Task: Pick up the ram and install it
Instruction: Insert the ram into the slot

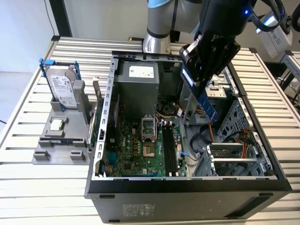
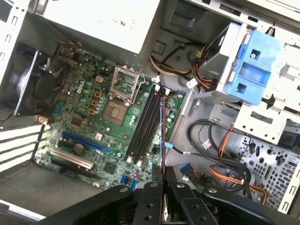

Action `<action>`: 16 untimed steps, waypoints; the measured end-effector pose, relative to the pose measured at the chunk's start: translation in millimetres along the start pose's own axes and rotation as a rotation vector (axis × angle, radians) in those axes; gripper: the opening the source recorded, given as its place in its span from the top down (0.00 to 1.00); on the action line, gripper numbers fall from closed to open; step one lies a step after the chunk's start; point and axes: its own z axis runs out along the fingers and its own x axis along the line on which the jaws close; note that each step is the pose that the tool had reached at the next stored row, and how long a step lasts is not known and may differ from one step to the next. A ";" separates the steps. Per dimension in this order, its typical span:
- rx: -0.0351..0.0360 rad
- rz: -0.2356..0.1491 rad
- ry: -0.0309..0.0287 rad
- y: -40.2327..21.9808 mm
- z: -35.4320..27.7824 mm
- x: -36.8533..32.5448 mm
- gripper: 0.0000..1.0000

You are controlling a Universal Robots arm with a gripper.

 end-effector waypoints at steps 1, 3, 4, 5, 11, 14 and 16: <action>0.0000 0.014 -0.0001 0.0 0.0 0.0 1.00; -0.0001 0.038 -0.0004 0.0 0.0 0.0 1.00; -0.0001 0.045 -0.0004 0.0 0.0 0.0 1.00; -0.0001 0.052 -0.0005 0.0 0.0 0.0 1.00; -0.0003 0.088 -0.0008 0.1 -0.1 0.1 1.00; -0.0003 0.107 -0.0010 0.0 -0.1 0.0 1.00; -0.0005 0.123 -0.0012 0.0 0.0 0.0 1.00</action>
